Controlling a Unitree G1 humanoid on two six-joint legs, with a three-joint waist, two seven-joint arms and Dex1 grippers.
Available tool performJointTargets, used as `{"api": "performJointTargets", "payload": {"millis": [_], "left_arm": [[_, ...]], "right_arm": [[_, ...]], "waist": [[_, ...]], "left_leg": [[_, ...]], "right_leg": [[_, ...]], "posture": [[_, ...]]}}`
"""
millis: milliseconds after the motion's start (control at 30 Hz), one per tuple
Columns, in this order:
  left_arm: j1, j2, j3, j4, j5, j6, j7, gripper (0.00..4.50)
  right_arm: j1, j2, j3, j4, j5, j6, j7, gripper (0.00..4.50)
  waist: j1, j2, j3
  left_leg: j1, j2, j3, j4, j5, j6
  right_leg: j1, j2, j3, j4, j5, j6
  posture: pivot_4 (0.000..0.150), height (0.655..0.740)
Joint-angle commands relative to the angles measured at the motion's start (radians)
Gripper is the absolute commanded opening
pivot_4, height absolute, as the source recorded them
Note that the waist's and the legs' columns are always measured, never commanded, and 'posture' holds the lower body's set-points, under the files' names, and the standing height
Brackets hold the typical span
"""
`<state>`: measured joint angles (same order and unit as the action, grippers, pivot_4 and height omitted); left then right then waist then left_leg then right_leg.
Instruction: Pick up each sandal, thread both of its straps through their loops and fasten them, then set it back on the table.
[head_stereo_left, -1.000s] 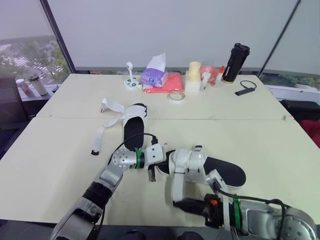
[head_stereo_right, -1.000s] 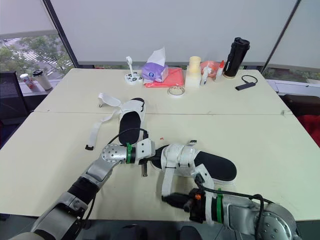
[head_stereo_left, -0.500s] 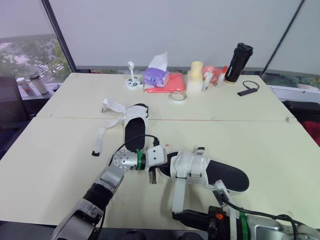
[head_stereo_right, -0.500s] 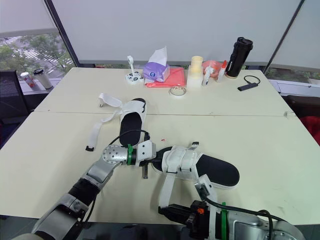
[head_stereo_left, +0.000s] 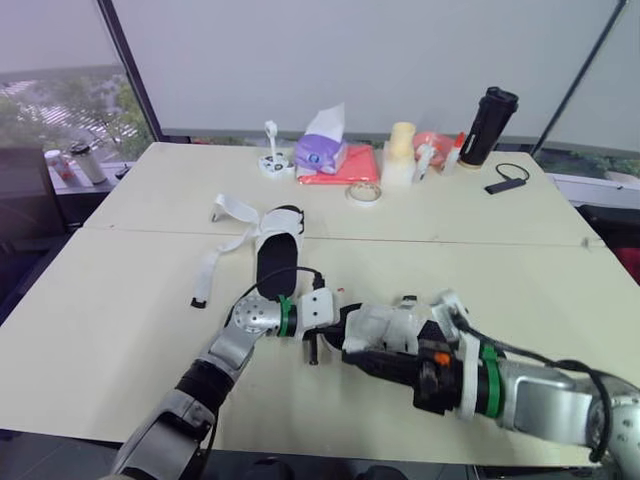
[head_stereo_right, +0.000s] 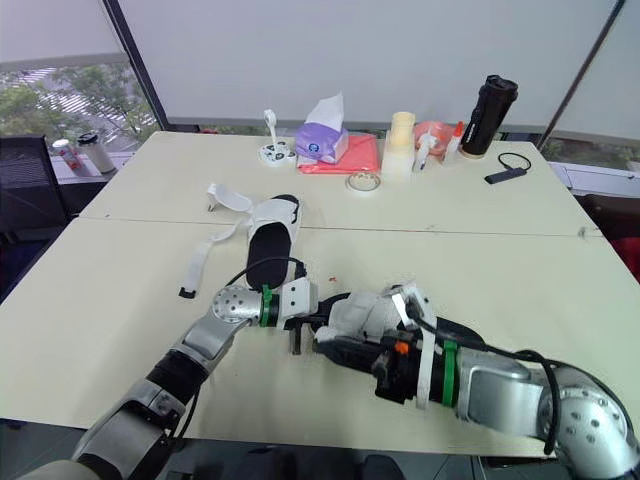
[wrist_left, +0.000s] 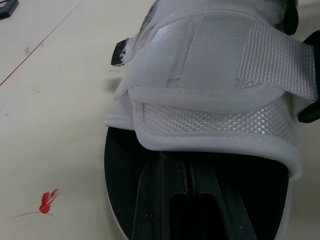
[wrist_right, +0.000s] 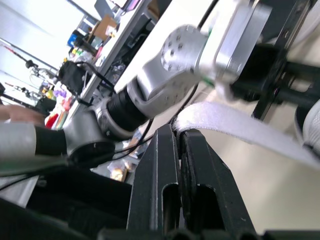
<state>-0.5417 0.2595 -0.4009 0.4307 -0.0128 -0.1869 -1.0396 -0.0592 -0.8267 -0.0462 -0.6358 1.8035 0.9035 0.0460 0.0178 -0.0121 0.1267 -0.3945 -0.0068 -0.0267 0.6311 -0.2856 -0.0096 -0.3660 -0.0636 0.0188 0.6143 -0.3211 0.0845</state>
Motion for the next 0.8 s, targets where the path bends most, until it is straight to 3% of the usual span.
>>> {"api": "performJointTargets", "payload": {"millis": [33,200,500,600,800], "left_arm": [[0.07,0.012,-0.09,0.156,0.111,0.061,0.006,0.0],[0.088,0.019,-0.091,0.14,0.109,0.064,0.014,0.0],[0.107,0.028,-0.084,0.119,0.104,0.076,0.038,0.0],[0.104,0.025,-0.083,0.124,0.104,0.076,0.044,0.0],[0.095,0.019,-0.083,0.134,0.103,0.074,0.051,0.0]], "right_arm": [[-0.058,0.063,-0.025,0.046,0.047,-0.077,0.013,0.04],[-0.105,0.16,-0.004,0.185,-0.093,-0.088,-0.014,0.04],[-0.068,0.271,-0.062,0.351,-0.108,-0.093,-0.075,0.04],[-0.052,0.286,-0.07,0.374,-0.16,-0.093,-0.089,0.98],[-0.063,0.279,-0.092,0.367,-0.197,-0.067,-0.076,3.91]], "waist": [[-0.001,-0.001,0.0],[-0.005,0.0,0.0],[-0.007,0.001,-0.003],[-0.006,0.001,-0.005],[-0.005,0.003,-0.008]], "left_leg": [[0.0,0.0,0.0,0.001,0.0,0.0],[0.003,0.0,0.0,0.002,0.0,0.0],[0.005,0.0,0.0,0.002,0.0,0.0],[0.005,0.0,0.0,0.002,0.0,0.0],[0.005,0.0,0.0,0.002,0.0,0.0]], "right_leg": [[0.001,0.0,0.0,0.0,0.0,0.0],[0.005,-0.001,0.0,0.0,0.001,0.0],[0.006,-0.001,0.0,0.001,0.001,-0.001],[0.006,-0.001,0.0,0.001,0.001,-0.001],[0.006,-0.002,0.0,0.0,0.001,-0.001]], "posture": [[0.15,0.74],[0.15,0.74],[0.15,0.74],[0.15,0.74],[0.15,0.74]]}}
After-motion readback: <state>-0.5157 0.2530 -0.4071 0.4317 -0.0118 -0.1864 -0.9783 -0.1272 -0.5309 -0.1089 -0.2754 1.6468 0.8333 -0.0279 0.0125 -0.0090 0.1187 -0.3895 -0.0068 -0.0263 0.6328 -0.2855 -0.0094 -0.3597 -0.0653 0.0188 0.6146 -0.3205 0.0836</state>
